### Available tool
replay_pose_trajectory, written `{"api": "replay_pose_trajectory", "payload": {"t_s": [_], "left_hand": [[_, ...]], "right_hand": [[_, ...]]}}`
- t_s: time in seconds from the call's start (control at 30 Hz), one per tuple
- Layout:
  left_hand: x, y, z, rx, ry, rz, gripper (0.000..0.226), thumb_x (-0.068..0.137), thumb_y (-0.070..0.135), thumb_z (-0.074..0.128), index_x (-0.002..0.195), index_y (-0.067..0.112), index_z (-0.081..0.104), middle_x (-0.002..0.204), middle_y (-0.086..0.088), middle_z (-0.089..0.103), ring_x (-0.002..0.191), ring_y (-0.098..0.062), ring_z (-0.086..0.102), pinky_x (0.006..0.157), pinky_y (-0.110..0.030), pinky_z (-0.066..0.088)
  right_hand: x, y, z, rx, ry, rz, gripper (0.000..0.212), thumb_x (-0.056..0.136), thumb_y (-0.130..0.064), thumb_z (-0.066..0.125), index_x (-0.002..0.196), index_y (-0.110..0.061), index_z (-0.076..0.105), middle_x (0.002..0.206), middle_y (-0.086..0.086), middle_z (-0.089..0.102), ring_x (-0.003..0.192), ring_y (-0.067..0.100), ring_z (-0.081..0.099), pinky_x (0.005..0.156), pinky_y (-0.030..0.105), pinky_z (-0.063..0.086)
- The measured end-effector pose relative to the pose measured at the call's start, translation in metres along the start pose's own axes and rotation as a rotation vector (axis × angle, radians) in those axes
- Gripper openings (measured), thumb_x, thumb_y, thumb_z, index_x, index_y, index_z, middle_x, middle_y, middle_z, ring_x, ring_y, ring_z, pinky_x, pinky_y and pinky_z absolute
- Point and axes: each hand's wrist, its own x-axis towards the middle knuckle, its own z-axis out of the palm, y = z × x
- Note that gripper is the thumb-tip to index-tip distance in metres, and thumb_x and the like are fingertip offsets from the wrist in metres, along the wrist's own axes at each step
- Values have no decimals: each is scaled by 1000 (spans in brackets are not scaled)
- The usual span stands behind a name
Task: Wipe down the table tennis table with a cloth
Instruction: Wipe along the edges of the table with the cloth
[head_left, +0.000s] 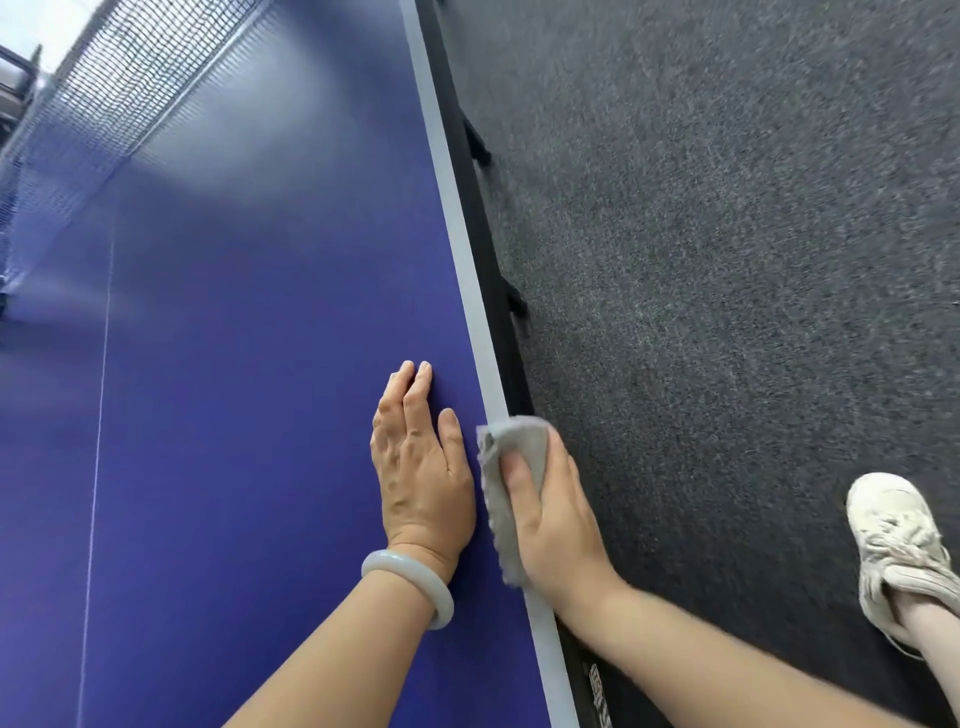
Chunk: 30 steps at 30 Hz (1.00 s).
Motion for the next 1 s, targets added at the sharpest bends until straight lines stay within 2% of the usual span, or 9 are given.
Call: {"api": "replay_pose_trajectory", "payload": {"t_s": [0.1, 0.17, 0.23, 0.33, 0.43, 0.5, 0.7, 0.9, 1.0], "left_hand": [[-1, 1, 0, 1, -3, 5, 50, 98, 27, 34, 146, 16, 39, 154, 1, 33, 142, -14, 28, 120, -33, 17], [-2, 1, 0, 6, -11, 2, 51, 98, 29, 33, 147, 17, 38, 154, 3, 32, 142, -13, 27, 119, -33, 17], [-1, 0, 0, 2, -12, -2, 51, 98, 29, 33, 147, 18, 38, 154, 3, 31, 142, -13, 27, 120, -34, 17], [-1, 0, -1, -6, -11, 3, 50, 98, 28, 34, 147, 17, 38, 154, 3, 31, 142, -14, 27, 120, -37, 19], [-1, -1, -1, 2, -17, 5, 49, 99, 28, 35, 147, 19, 38, 154, 4, 30, 143, -13, 26, 119, -39, 19], [-1, -1, 0, 6, -22, -2, 49, 99, 28, 34, 147, 20, 37, 154, 5, 29, 143, -12, 25, 119, -38, 19], [-2, 0, -2, 24, -36, -1, 50, 99, 28, 33, 148, 20, 35, 155, 5, 28, 144, -12, 23, 120, -35, 15], [0, 9, -4, 65, -36, 7, 51, 98, 27, 31, 146, 13, 40, 150, -2, 37, 141, -21, 31, 119, -40, 21], [14, 4, -15, 49, 15, 49, 41, 94, 24, 40, 127, 10, 57, 129, -3, 52, 122, -23, 45, 108, -37, 34]], "right_hand": [[87, -37, 6, 11, 32, 34, 66, 98, -55, 42, 143, -7, 42, 140, 18, 52, 131, 32, 49, 109, 41, 38], [137, -63, 7, 36, 42, 59, 64, 99, -56, 43, 137, -4, 46, 134, 21, 56, 124, 37, 55, 105, 47, 43], [143, -66, 11, 24, 70, 54, 66, 98, -60, 42, 138, -8, 45, 132, 18, 57, 122, 36, 56, 104, 47, 43], [78, -33, 10, 43, 75, 30, 65, 94, -63, 41, 143, -19, 42, 131, 11, 57, 122, 27, 55, 105, 44, 42], [12, -7, 2, 84, 22, 35, 79, 82, -76, 35, 147, -31, 38, 134, -2, 53, 124, 15, 53, 106, 40, 42], [4, -3, 0, 55, 7, 51, 87, 77, -78, 32, 148, -29, 38, 137, -3, 51, 127, 14, 50, 109, 38, 40], [122, -64, 11, 2, 63, 52, 62, 98, -55, 44, 136, -6, 49, 131, 19, 58, 122, 35, 55, 105, 47, 42], [161, -80, -1, -26, -47, 32, 66, 98, -58, 43, 140, -8, 42, 136, 16, 53, 127, 31, 50, 108, 40, 38], [158, -78, 0, -19, -68, 33, 68, 97, -58, 44, 142, -7, 39, 137, 18, 51, 126, 33, 50, 108, 42, 39]]}}
